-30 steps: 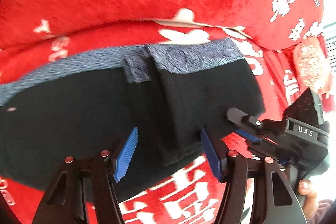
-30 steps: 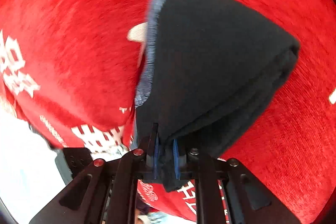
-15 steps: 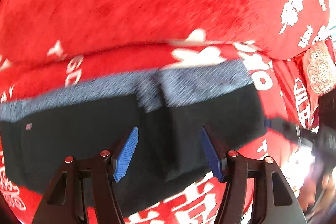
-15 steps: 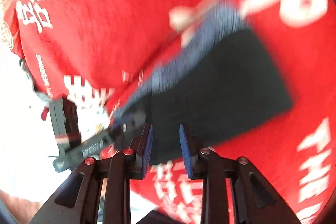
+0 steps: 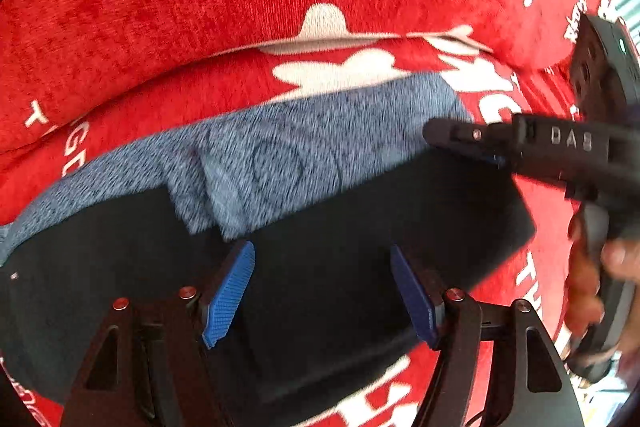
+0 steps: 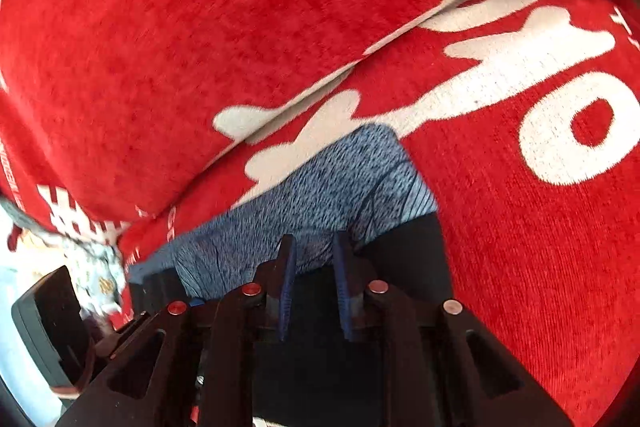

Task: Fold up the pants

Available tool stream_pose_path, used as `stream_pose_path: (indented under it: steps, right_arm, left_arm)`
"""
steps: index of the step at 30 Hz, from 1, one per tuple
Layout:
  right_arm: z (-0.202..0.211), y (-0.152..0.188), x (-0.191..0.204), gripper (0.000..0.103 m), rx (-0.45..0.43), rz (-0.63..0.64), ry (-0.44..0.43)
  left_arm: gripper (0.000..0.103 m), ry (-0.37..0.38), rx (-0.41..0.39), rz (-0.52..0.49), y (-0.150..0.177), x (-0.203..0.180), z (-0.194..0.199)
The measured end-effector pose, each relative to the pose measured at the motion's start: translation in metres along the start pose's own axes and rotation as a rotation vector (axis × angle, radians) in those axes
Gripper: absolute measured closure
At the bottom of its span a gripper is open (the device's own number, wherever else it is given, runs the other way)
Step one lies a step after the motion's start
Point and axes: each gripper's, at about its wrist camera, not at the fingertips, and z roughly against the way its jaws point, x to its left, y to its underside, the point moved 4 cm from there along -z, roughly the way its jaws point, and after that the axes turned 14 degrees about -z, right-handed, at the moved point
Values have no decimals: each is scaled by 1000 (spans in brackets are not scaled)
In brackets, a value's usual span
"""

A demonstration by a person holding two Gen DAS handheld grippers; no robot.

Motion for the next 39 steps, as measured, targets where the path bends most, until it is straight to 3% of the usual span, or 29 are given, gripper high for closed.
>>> stream_pose_path:
  steps: [4, 8, 10, 11, 14, 15, 16, 17, 20, 22, 24, 26, 29, 31, 33, 39]
  right_arm:
    - [-13, 22, 27, 83, 113, 51, -24]
    - [-19, 46, 67, 78, 138, 157, -19]
    - [-28, 58, 93, 59, 140, 228, 32]
    - [-33, 65, 103, 55, 138, 271, 62]
    - [-50, 87, 130, 53, 122, 429, 187]
    - [-54, 92, 132, 57, 96, 488, 295]
    - [-60, 96, 134, 87, 79, 512, 354]
    - [-66, 97, 131, 103, 81, 478, 370]
    - [-72, 99, 113, 102, 152, 293, 282]
    - [-71, 111, 118, 102, 166, 329, 253]
    - [-71, 128, 128, 102, 236, 349, 184]
    - [-63, 136, 134, 102, 204, 381, 202]
    - [-39, 140, 135, 92, 159, 388, 216]
    - [-29, 141, 134, 66, 148, 386, 232]
    - [-19, 143, 128, 55, 144, 369, 248]
    - [-10, 160, 107, 55, 196, 320, 288]
  left_arm:
    - [31, -5, 16, 117, 20, 23, 12]
    - [31, -90, 1, 180, 44, 52, 32]
    - [31, -142, 8, 188, 55, 63, 38]
    - [31, -158, 12, 191, 59, 68, 40]
    - [31, -188, 25, 205, 72, 80, 45]
    - [31, -189, 26, 215, 76, 84, 47]
    - [31, -192, 29, 228, 80, 89, 49]
    - [31, -194, 30, 235, 85, 93, 53]
    - [31, -206, 40, 261, 98, 104, 59]
    - [31, -215, 70, 262, 105, 107, 57]
    - [31, -220, 96, 265, 113, 109, 57]
    - [31, -217, 104, 268, 121, 110, 61]
    - [31, -215, 117, 275, 131, 113, 69]
    - [31, -219, 126, 279, 138, 115, 75]
    - [31, -222, 129, 284, 137, 113, 75]
    - [31, -227, 137, 302, 150, 116, 90]
